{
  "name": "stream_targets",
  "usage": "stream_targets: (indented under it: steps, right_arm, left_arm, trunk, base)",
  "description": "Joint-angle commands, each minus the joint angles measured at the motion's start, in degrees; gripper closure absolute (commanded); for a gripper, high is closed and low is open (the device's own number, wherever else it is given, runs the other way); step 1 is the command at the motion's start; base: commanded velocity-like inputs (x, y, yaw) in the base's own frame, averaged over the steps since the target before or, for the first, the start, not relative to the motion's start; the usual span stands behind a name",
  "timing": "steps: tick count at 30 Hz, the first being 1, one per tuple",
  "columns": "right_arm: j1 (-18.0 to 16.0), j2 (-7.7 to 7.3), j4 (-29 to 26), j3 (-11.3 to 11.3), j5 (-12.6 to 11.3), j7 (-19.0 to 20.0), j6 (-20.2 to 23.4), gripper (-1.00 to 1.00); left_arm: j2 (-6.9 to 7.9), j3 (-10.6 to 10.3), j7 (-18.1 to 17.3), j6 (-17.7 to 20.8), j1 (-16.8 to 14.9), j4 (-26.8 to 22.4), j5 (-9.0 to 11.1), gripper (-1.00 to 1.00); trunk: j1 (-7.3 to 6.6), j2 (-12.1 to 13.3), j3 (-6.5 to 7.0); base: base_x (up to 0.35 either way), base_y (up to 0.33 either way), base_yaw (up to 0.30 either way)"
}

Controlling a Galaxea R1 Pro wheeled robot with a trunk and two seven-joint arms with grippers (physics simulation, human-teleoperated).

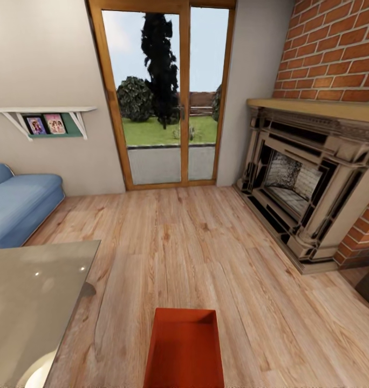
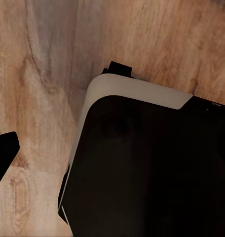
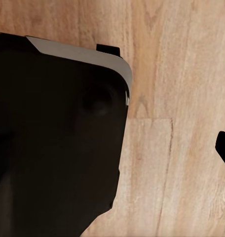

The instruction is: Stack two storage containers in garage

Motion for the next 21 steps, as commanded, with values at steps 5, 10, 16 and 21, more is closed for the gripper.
stream_targets:
  steps: [5,10,16,21]
  right_arm:
    - [-0.1,-0.02,0.2,0.5,-0.4,-0.1,-0.3,-1.0]
    - [-0.1,-0.05,0.2,0.5,-0.4,-0.1,-0.3,-1.0]
    - [-0.1,-0.05,0.2,0.5,-0.4,-0.1,-0.3,-1.0]
    - [-0.1,0.01,0.2,0.5,-0.4,-0.1,-0.3,-1.0]
  left_arm:
    - [0.0,-0.5,0.1,-0.1,0.0,0.0,0.5,-1.0]
    - [0.0,-0.5,0.1,-0.1,0.0,0.0,0.5,-1.0]
    - [0.0,-0.5,0.1,-0.1,0.0,0.0,0.5,-1.0]
    - [0.0,-0.5,0.1,-0.1,0.0,0.0,0.5,-1.0]
  trunk:
    - [0.0,0.0,-0.52]
    - [0.0,0.0,-0.98]
    - [0.0,0.0,-1.53]
    - [0.0,0.0,-1.99]
  base:
    - [0.0,0.0,0.0]
    - [0.0,0.0,0.0]
    - [0.0,0.0,0.0]
    - [0.0,0.0,0.0]
